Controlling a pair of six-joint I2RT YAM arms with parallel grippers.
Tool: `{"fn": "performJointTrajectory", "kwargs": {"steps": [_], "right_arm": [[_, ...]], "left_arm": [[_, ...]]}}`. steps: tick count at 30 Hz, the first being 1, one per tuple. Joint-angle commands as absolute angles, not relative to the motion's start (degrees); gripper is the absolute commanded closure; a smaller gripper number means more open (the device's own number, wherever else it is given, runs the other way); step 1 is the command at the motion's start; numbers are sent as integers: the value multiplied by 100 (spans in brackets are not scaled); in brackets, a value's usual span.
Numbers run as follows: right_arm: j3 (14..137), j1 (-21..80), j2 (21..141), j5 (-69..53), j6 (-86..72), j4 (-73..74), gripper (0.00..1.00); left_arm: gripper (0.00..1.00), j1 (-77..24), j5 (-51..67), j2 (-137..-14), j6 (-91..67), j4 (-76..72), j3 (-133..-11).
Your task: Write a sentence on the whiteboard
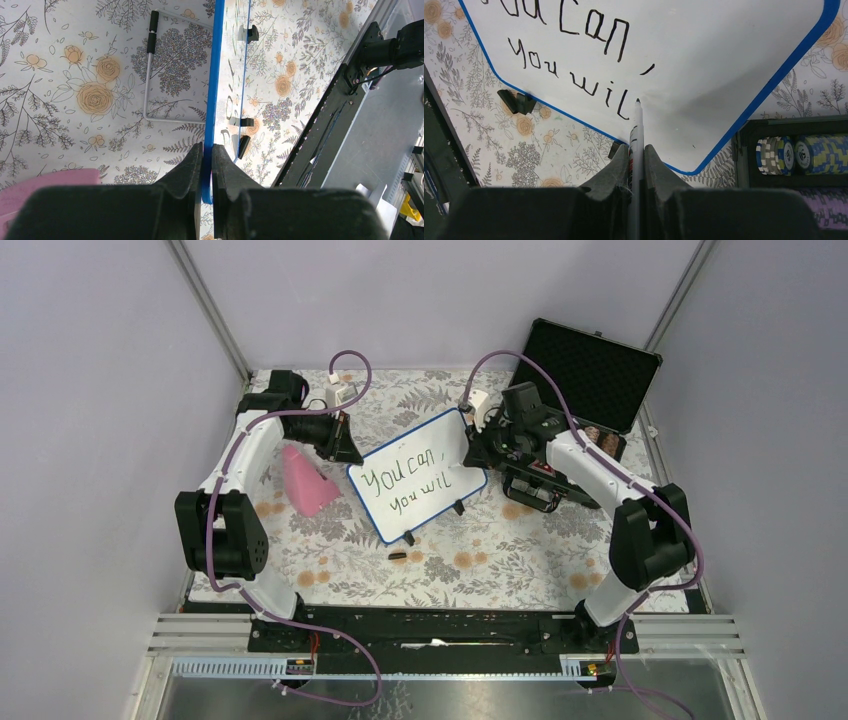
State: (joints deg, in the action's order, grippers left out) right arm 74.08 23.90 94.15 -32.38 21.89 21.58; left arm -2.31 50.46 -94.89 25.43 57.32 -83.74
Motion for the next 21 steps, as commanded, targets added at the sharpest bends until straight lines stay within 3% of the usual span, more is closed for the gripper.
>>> {"fn": "performJointTrajectory", "kwargs": {"steps": [1, 21], "right_arm": [[7664, 2356, 9506, -3261, 2259, 2122, 100], [7583, 2356, 9724, -3105, 2347, 2022, 100]], "left_arm": [[100, -290, 4749, -9420, 2608, 5546, -8469], [100, -290, 4709, -9444, 2645, 5541, -8429]]}}
